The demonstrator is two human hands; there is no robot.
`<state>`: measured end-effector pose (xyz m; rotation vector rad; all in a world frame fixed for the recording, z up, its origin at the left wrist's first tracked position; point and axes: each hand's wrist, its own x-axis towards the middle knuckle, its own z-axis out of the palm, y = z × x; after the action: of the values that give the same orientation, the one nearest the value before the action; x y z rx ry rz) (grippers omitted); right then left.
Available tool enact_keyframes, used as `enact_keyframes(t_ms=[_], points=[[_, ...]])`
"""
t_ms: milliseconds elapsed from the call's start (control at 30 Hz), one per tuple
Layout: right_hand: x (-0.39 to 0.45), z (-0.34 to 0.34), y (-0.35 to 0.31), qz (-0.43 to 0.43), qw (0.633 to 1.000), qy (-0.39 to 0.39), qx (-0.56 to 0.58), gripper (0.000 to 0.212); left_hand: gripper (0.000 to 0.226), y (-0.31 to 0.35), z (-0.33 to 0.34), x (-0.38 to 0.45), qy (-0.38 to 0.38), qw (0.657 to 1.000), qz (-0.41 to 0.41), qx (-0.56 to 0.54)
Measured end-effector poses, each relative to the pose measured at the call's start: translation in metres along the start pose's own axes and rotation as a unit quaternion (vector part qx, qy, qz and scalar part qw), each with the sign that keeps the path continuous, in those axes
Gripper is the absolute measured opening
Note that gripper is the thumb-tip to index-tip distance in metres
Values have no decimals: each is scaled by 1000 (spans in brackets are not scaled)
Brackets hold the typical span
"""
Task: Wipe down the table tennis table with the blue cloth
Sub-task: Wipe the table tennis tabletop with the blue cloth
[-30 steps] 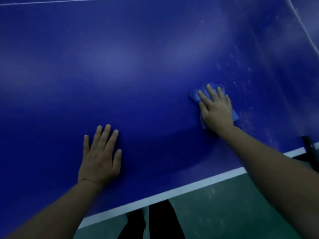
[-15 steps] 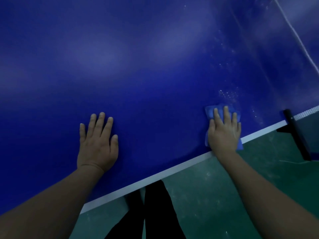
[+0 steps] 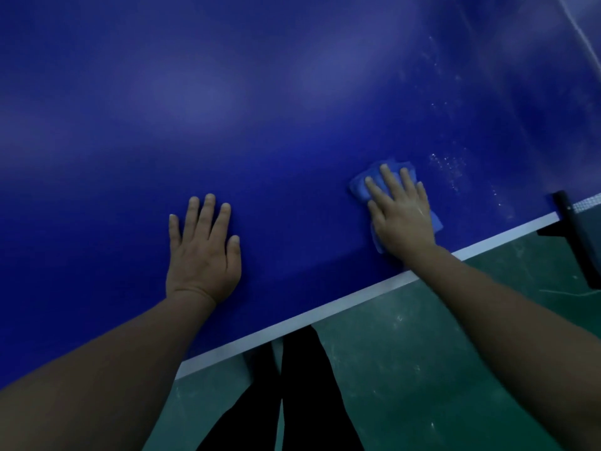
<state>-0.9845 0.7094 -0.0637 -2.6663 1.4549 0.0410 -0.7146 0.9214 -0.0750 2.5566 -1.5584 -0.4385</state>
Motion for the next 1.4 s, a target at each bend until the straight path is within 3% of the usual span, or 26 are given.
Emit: enact_keyframes(t_ms=[67, 100, 167, 200, 267, 333, 433, 500, 567, 633, 700, 767, 800, 833, 967, 1000, 1100, 1200, 1400], points=[[4, 5, -38, 96, 995, 33, 15, 46, 66, 0, 1, 0, 4, 1000, 1, 0], [-2, 10, -61, 64, 997, 43, 23, 46, 67, -1, 2, -1, 7, 1000, 2, -1], [-31, 27, -101, -143, 989, 19, 20, 48, 67, 0, 2, -1, 13, 1000, 4, -6], [-53, 31, -111, -254, 967, -11, 9, 49, 67, -1, 3, -1, 14, 1000, 4, -7], [-76, 30, -90, -370, 928, -49, -16, 48, 66, -2, 3, -1, 14, 1000, 4, -3], [-67, 21, -44, -317, 947, -41, -38, 48, 65, -3, 4, 0, 11, 1000, 4, 1], [-42, 4, 24, -20, 999, -29, -18, 48, 66, -2, 4, -1, 9, 1000, 2, 10], [-31, 0, 40, 173, 985, -3, 4, 47, 67, -1, 4, -1, 7, 1000, 0, 13], [-20, 4, 21, 271, 962, 31, 14, 47, 67, 0, 3, -1, 3, 1000, -4, 15], [-9, 11, -17, 210, 976, 56, 12, 46, 68, 2, 1, 0, -8, 1000, -8, 23], [-3, 17, -48, 45, 998, 37, 5, 48, 71, 5, -1, 1, -22, 999, -19, 36], [1, 18, -45, -78, 997, -2, 9, 49, 74, 10, -4, 2, -15, 999, -40, 29], [6, 17, -29, -96, 995, -6, 12, 48, 74, 18, -5, 4, -1, 999, -51, 19], [10, 16, -8, -82, 997, -4, 9, 47, 74, 29, -6, 7, 14, 998, -58, 9], [-1, 9, 69, 130, 991, 32, 7, 46, 69, 105, 0, 39, 32, 999, -23, -25], [-6, 9, 73, 143, 989, 33, 3, 47, 69, 126, 4, 48, 26, 999, -13, -32], [-4, 13, 57, 64, 998, 14, -2, 51, 68, 167, 20, 63, 21, 999, 1, -31], [54, 16, 17, -20, 999, 17, 19, 51, 66, 174, 30, 67, 24, 1000, 12, -14], [212, 8, -58, -9, 997, 7, 80, 56, 63, 171, 31, 69, 20, 1000, 19, 3]])
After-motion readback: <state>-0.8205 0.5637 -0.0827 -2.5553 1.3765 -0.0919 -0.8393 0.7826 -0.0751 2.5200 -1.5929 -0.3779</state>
